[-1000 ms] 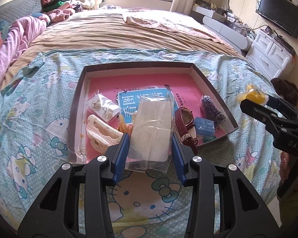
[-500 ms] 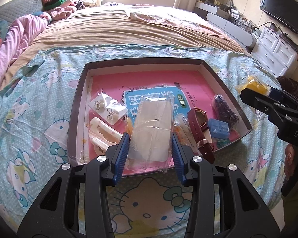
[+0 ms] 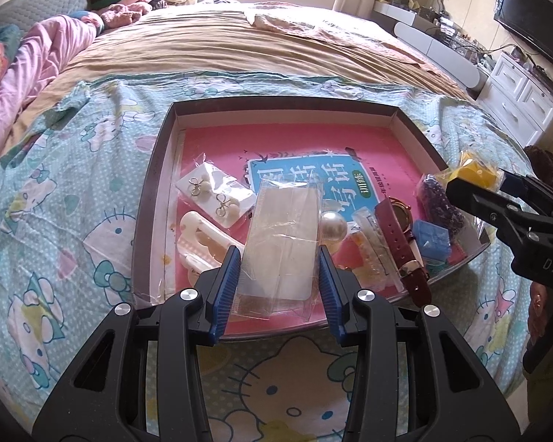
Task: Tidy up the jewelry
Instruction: 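Carry the clear bag and yellow bangle bag over the tray with both grippers, then lower both bags into the tray and open both grippers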
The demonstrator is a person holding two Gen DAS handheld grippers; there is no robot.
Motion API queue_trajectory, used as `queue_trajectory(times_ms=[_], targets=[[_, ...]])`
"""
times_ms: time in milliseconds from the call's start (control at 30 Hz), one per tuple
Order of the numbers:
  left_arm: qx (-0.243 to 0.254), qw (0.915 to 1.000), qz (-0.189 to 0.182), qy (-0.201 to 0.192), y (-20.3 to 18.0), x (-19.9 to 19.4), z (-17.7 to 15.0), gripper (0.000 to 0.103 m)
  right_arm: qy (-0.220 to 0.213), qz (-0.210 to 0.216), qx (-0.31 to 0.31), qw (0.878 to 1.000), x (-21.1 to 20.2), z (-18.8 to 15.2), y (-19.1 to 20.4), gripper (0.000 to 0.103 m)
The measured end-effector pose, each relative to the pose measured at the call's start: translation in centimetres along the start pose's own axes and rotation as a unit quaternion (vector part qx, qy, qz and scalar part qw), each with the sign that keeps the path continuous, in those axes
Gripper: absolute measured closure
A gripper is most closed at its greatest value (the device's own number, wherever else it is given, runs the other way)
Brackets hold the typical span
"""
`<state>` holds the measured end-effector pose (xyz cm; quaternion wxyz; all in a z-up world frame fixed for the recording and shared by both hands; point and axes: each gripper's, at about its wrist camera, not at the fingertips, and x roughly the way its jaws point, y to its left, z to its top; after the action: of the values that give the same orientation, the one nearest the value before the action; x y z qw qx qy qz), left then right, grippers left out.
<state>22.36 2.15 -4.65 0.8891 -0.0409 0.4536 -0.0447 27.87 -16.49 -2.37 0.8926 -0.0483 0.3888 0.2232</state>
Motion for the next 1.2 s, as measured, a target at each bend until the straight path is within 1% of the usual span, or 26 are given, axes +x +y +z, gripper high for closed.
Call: queue_trajectory(times_ms=[500,567,633,1033,1100,1200], targets=[[-0.003,1.0000,0.001,0.001,0.4,0.2,0.1,0.069,0.037,0.020,0.009,0.999,2.4,-0.5,0.6,0.023],[-0.004,1.0000,0.001,0.000,0.4,0.2,0.1,0.069,0.037,0.019,0.012,0.999,2.4,-0.6,0.5,0.022],[-0.004,1.0000,0.002,0.000,0.4,0.2,0.1,0.069,0.036,0.020,0.017,0.999,2.3,-0.7,0.4,0.017],[-0.004,1.0000,0.004,-0.001,0.4,0.1,0.2,0.069,0.021,0.018,0.034,0.999,0.0,-1.1,-0.6,0.014],[-0.004,1.0000,0.005,-0.002,0.3,-0.1,0.3,0.069,0.018,0.017,0.037,0.999,-0.5,-1.2,-0.8,0.014],[-0.004,1.0000,0.007,-0.005,0.2,-0.4,0.4,0.062,0.014,0.015,0.040,0.999,-1.1,-1.3,-1.1,0.013]])
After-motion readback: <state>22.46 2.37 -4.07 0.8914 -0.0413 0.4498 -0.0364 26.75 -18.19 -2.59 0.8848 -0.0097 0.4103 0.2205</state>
